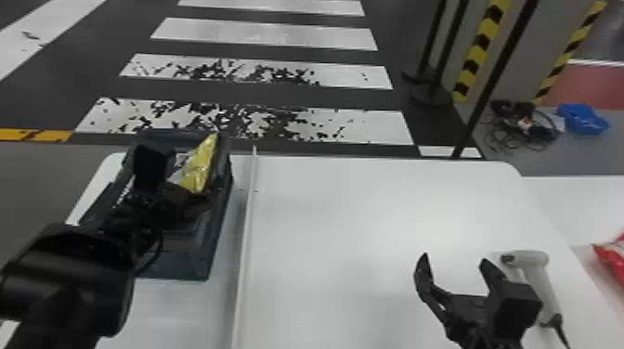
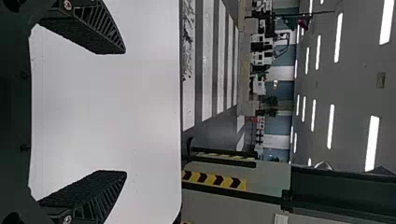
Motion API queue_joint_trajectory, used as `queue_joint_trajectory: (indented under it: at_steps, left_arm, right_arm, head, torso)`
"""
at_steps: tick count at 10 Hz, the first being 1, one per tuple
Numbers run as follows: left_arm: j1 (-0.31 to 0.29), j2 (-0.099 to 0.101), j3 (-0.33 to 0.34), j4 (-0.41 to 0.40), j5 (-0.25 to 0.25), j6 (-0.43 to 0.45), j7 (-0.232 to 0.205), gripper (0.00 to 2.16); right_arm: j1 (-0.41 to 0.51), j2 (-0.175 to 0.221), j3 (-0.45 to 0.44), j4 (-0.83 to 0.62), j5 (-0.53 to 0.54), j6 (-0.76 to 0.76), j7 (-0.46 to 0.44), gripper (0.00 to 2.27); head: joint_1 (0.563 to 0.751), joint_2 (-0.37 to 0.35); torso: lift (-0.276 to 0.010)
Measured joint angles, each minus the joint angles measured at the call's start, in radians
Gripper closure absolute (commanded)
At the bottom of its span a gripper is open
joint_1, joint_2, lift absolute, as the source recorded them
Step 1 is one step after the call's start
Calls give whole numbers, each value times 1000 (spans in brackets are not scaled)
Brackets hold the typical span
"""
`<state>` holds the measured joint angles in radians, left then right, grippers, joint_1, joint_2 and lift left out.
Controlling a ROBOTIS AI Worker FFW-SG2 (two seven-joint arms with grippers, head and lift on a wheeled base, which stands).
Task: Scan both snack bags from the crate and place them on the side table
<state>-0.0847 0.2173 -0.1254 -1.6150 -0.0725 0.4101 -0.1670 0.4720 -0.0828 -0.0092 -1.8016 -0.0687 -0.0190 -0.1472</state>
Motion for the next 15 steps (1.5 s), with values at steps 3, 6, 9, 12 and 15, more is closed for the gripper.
queue_joint_trajectory:
  at_steps: [3,6,9,12,15]
  left_arm:
    - [16,19,26,-10,-3,27,-3,97]
    - [17,22,36,-20,1,28,-1,93]
    - [12,19,37,-44,4,30,8,93]
    - [7,21,41,-45,3,33,3,93]
    - [19,29,63,-57,10,68,-2,93]
  right_arm:
    - [-5,0,0,9,-2,0,0,70]
    - [-6,0,-2,13,-2,0,0,70]
    - [-2,0,-5,11,-2,0,0,73]
    - [0,-1,-6,9,-2,0,0,73]
    - [0,-2,-6,9,-4,0,0,76]
  head:
    - [695,-39]
    - [695,-30]
    - [695,-35]
    - [695,-35]
    - [695,-19]
  torso:
    - [-95]
    - [-95]
    - [-95]
    - [-95]
    - [-95]
